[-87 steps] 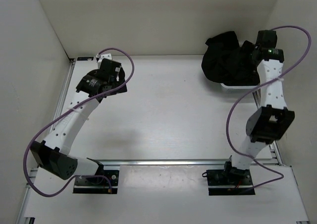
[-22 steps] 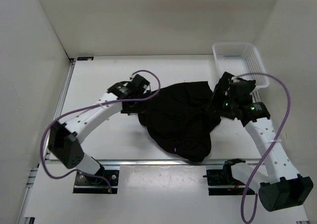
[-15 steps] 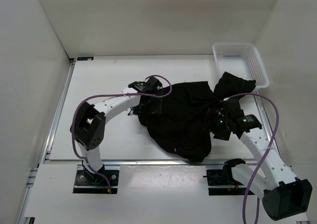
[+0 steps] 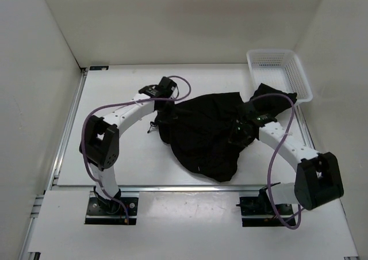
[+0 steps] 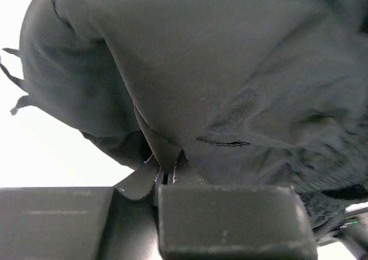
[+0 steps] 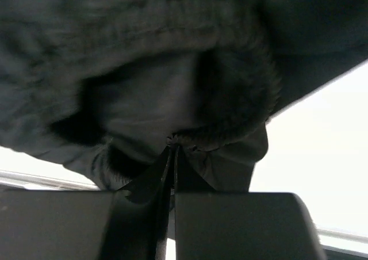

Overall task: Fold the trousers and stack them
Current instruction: Flatten the trousers out

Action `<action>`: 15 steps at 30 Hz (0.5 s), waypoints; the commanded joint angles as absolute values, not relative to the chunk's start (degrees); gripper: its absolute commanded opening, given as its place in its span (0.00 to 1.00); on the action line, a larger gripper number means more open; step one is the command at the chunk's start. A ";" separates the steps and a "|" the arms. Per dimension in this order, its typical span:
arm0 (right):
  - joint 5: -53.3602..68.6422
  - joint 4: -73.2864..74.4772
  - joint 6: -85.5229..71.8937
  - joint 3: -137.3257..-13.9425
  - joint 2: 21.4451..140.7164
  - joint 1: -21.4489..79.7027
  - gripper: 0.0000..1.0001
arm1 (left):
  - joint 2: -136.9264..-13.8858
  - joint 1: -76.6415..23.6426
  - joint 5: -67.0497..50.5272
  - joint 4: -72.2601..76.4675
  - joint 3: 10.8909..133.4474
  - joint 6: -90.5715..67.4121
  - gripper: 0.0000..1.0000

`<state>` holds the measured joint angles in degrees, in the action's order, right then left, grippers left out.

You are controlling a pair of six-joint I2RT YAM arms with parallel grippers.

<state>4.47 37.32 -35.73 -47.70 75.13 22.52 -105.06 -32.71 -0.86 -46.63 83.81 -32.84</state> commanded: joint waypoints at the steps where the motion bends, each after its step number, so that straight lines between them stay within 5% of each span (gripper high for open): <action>1: 3.87 31.55 -33.68 -58.85 78.81 23.64 0.00 | -98.02 -26.38 -2.98 -46.31 89.72 -30.77 0.10; 9: 2.37 43.50 -27.25 -121.09 99.29 23.64 0.00 | -93.87 -12.75 1.48 -60.45 124.41 -25.06 0.10; 12: 2.37 46.58 -26.72 -132.42 100.29 23.64 0.00 | -90.01 -12.74 2.55 -62.31 132.18 -23.82 0.10; 15: -3.67 45.80 -26.19 -126.77 93.64 23.64 0.00 | -83.25 -12.74 -3.39 -59.51 127.20 -23.12 0.10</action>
